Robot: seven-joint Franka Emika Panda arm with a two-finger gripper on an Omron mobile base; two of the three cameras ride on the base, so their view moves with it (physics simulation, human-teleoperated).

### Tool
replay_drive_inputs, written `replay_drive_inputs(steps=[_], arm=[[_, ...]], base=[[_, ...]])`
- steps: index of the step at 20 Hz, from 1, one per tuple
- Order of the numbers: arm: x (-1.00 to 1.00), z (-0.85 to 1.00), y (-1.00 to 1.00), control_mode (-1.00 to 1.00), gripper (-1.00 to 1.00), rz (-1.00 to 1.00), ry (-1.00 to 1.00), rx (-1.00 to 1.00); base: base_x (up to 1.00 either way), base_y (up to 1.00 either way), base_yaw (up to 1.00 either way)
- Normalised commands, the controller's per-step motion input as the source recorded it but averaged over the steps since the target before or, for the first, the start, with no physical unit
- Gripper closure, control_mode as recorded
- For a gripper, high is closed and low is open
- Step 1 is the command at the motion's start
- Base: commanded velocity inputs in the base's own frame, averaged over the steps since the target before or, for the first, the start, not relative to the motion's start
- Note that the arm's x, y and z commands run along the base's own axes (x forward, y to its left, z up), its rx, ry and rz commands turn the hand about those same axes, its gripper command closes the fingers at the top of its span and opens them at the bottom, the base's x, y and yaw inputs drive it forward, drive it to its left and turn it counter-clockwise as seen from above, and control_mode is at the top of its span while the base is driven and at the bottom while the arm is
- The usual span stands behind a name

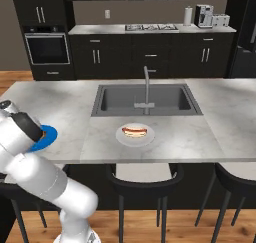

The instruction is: Pick up the orange and apple from the fridge and place one fruit on each plate on the dining counter.

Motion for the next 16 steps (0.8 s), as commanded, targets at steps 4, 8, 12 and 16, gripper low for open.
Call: replay_drive_inputs(steps=[4,8,12,16], arm=[[0.35,-0.28,0.08,-1.0,1.0,0.0,0.03,-0.01],[0.18,-0.31,0.2,-1.0,1.0,0.0,0.04,-0.06],[0.07,-0.21,0.1,-1.0,-1.0,0.0,0.01,-0.03],[-0.1,0.0,0.0,-1.0,-1.0,0.0,0.0,0.0]], base=[[0.0,0.0,0.0],[0.0,0.0,0.0],[0.0,0.0,0.0],[0.0,0.0,0.0]])
